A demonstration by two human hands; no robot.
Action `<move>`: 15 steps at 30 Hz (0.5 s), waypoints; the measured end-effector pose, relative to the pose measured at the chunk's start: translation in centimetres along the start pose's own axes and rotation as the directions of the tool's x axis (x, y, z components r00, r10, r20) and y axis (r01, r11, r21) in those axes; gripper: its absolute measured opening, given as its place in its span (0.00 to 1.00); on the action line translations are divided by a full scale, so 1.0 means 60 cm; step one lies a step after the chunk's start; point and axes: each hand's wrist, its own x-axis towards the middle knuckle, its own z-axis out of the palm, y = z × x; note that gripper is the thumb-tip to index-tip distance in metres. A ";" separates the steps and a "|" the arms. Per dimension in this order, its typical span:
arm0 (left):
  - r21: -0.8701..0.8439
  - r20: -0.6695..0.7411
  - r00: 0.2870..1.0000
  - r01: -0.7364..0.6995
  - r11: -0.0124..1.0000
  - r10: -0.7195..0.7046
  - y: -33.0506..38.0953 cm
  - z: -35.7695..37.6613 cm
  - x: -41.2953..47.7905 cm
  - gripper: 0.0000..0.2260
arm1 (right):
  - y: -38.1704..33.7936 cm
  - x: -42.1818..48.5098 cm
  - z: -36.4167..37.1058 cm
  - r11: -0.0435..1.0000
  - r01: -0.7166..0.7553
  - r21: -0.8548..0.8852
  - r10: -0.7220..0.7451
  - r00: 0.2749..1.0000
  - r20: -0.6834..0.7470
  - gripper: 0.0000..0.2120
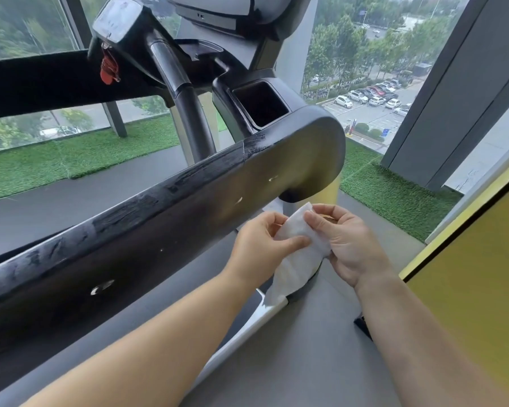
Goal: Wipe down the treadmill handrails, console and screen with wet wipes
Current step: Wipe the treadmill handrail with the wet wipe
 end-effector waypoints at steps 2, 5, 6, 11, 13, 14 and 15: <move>-0.087 -0.019 0.997 0.078 0.993 -0.080 -0.002 -0.002 -0.001 0.11 | 0.007 -0.002 -0.004 0.998 -0.046 0.048 0.046 0.999 0.013 0.17; -0.200 -0.029 0.985 0.162 0.966 -0.171 -0.008 -0.007 -0.004 0.12 | 0.017 -0.011 -0.016 0.972 -0.191 0.136 0.171 0.974 0.149 0.14; -0.223 -0.035 0.984 0.165 0.961 -0.177 -0.010 -0.009 -0.006 0.12 | 0.022 -0.015 -0.020 0.966 -0.219 0.136 0.196 0.966 0.168 0.14; -0.142 -0.023 0.984 0.172 0.975 -0.177 -0.027 -0.008 -0.005 0.10 | 0.041 -0.022 -0.021 0.978 -0.172 0.119 0.165 0.984 0.064 0.22; -0.016 -0.081 0.988 0.131 0.991 -0.132 -0.032 -0.002 -0.010 0.08 | 0.046 -0.021 -0.018 0.986 -0.135 0.103 0.134 0.991 0.012 0.28; 0.050 -0.137 0.987 0.093 0.994 -0.085 -0.033 0.001 -0.013 0.09 | 0.049 -0.021 -0.017 0.988 -0.120 0.095 0.122 0.992 -0.018 0.30; 0.077 -0.172 0.984 0.048 0.996 -0.035 -0.031 0.002 -0.017 0.10 | 0.053 -0.018 -0.017 0.991 -0.105 0.087 0.109 0.993 -0.051 0.30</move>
